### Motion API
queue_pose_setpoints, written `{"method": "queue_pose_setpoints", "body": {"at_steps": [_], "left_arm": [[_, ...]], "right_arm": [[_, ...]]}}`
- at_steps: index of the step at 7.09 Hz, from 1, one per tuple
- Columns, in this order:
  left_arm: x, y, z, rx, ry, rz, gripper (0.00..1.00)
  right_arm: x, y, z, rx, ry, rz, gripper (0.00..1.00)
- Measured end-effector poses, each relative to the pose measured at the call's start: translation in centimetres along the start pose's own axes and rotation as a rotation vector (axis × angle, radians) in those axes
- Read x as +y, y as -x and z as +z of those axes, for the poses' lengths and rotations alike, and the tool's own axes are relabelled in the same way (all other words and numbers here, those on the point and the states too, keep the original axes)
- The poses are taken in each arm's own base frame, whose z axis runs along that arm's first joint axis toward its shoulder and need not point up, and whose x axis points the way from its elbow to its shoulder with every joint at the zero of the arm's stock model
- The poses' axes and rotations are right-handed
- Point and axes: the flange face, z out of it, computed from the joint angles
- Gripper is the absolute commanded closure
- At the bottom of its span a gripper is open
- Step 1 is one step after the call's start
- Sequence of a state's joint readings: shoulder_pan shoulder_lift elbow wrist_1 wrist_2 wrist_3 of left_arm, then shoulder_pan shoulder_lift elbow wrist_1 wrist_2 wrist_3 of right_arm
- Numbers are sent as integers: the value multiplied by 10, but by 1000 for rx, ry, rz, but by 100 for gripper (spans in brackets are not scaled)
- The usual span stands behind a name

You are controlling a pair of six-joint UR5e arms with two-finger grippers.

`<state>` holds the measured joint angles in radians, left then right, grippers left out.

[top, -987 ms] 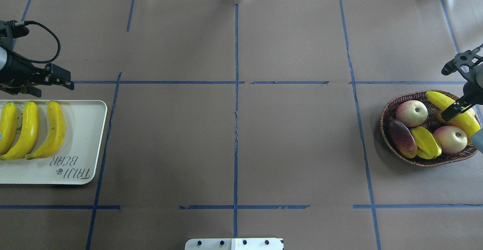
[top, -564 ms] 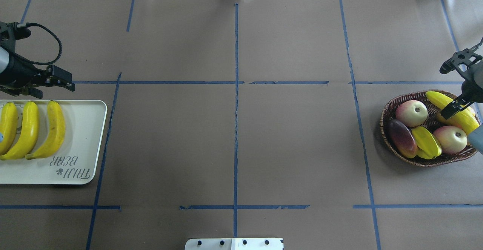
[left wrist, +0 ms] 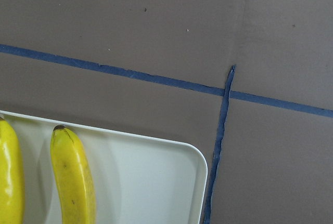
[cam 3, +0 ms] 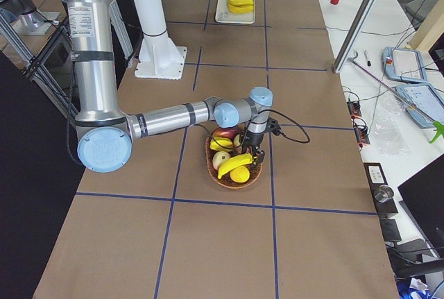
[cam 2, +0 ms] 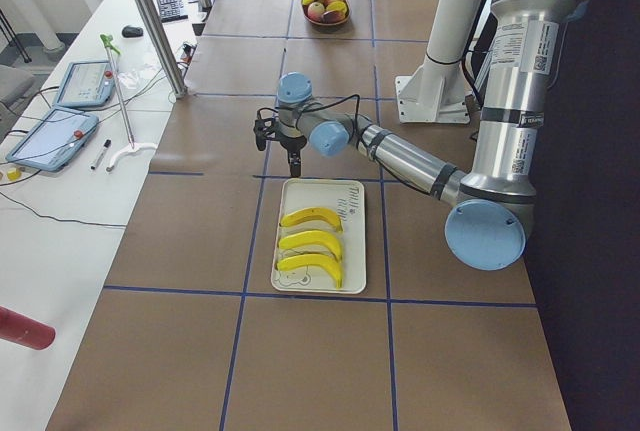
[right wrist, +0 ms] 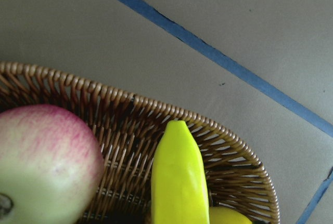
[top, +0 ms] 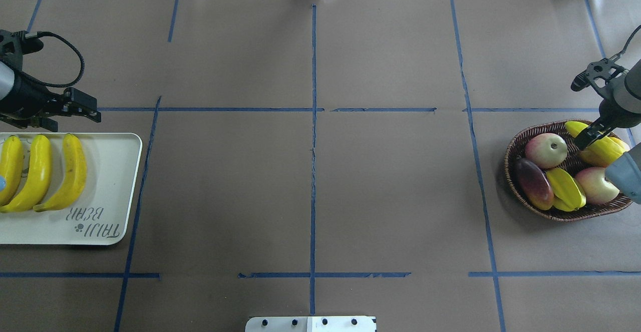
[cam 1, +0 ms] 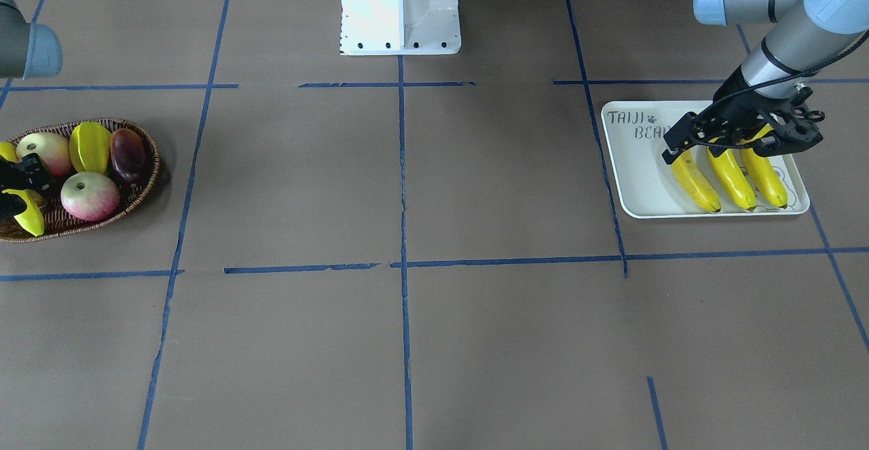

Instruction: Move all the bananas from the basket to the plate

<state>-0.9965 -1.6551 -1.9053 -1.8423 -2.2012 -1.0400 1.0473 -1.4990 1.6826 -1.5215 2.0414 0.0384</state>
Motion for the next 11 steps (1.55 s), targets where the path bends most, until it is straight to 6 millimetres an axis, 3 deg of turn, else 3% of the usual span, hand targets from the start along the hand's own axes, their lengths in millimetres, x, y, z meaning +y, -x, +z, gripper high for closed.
{"method": "queue_pose_setpoints", "body": {"at_steps": [1,2,4,5,8,10,11], "left_arm": [[0,0,0,0,0,0,0],[0,0,0,0,0,0,0],[0,0,0,0,0,0,0],[0,0,0,1,0,0,0],[1,-1,0,1,0,0,0],[1,-2,-2,4,-2,1,0],[2,-3,-3,6,-2,2,0]], "right_arm": [[-5,0,3,0,5,-1,30],[-7,-1,6,0,11,0,40],[-9,0,5,-3,8,0,78],[-12,2,3,-5,3,-2,85],[-14,-8,-23,-7,-38,20,89],[-8,-12,-67,-4,-60,63,88],[-7,-1,-95,-20,-67,81,88]]}}
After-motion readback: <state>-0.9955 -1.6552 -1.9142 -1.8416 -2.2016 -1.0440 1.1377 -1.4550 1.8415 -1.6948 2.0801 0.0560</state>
